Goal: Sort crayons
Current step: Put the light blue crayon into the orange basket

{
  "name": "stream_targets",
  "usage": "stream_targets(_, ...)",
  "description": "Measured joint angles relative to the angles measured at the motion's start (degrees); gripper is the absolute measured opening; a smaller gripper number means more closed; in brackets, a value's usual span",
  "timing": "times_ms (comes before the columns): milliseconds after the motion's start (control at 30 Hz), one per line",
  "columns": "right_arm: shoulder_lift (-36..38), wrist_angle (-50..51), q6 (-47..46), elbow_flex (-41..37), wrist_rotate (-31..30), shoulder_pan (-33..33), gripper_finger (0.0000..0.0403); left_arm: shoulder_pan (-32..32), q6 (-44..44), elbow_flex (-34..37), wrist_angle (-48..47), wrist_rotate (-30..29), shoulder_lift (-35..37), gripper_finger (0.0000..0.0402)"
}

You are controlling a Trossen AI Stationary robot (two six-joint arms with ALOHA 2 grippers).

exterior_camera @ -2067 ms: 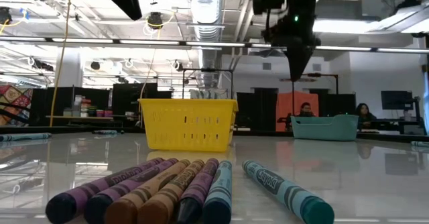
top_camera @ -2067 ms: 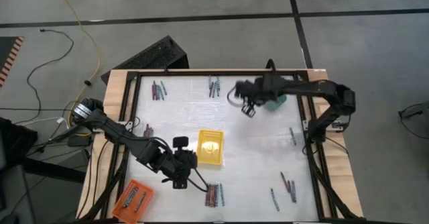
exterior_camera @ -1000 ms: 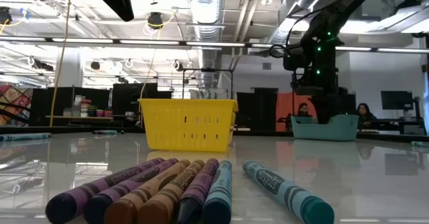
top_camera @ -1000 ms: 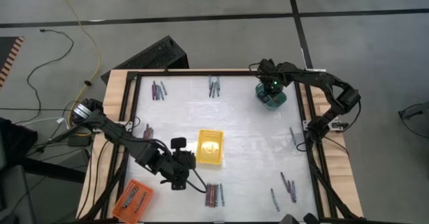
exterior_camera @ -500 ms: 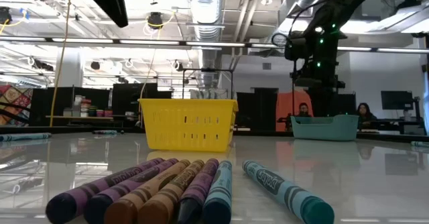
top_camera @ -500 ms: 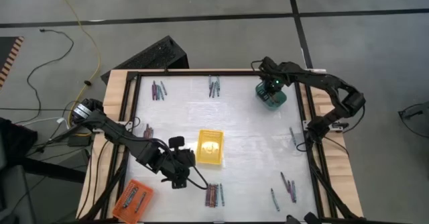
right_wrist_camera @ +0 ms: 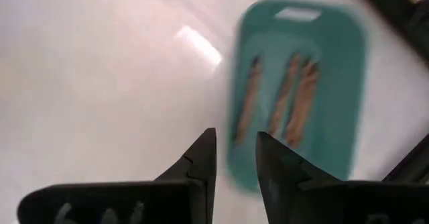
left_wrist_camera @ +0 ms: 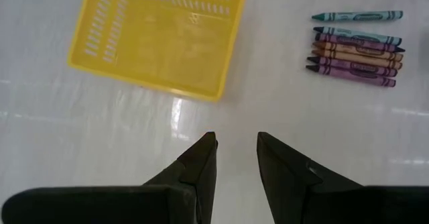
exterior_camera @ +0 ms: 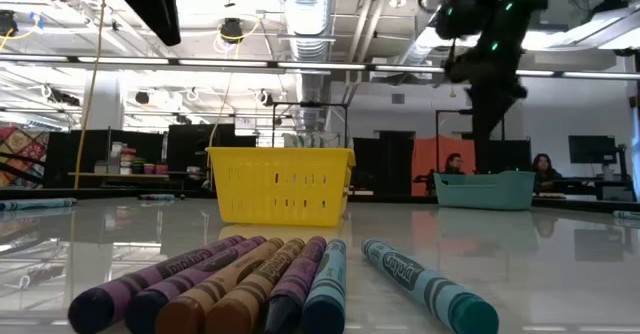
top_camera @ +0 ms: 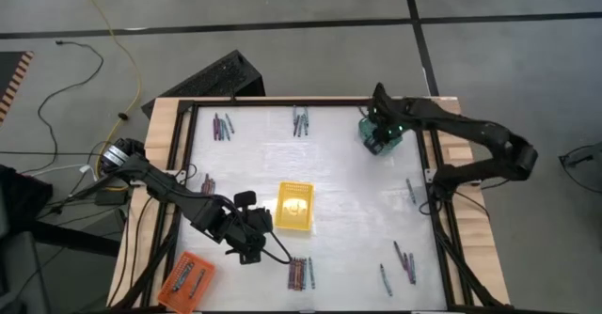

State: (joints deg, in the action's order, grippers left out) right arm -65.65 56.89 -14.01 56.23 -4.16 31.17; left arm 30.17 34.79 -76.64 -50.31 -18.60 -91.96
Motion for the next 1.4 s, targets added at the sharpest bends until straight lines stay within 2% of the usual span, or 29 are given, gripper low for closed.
stream_targets(167,3.0,8.8,-13.4,0.0,-1.4,-14.3,0.0099,0.0,-1.6,0.0,0.3,-1.8,0.0,0.0098)
stream_targets(367,3.8,17.8,-36.3,-0.7,-9.8,-33.4,0.0099,0.0,-4.7,0.0,0.8,-3.2,0.0,0.0098)
stream_targets(667,3.9,18.2,-69.7,-13.1,-9.2,-55.2,0.0098,0.0,-8.8,0.0,1.8,-3.4,0.0,0.0098)
stream_targets(767,3.1,18.4,-75.4,-14.0,-9.6,-59.3,0.0098,0.0,-9.8,0.0,1.9,-3.5,0.0,0.0098)
stream_targets(867,2.4,19.5,-77.2,-13.7,-10.4,-59.9,0.0098,0.0,-10.8,0.0,2.0,-3.6,0.0,0.0098)
stream_targets(1000,1.9,19.7,-71.3,-14.4,-10.1,-57.7,0.0098,0.0,-11.7,0.0,2.7,-3.6,0.0,0.0098)
stream_targets(1200,2.0,20.3,-59.1,-14.6,-10.9,-50.8,0.0098,-0.2,-11.9,0.0,3.9,-3.8,0.0,0.0098)
stream_targets(1400,2.0,18.2,-47.2,-14.8,-11.6,-41.3,0.0098,-0.8,-11.6,0.0,3.9,-3.8,0.0,0.0098)
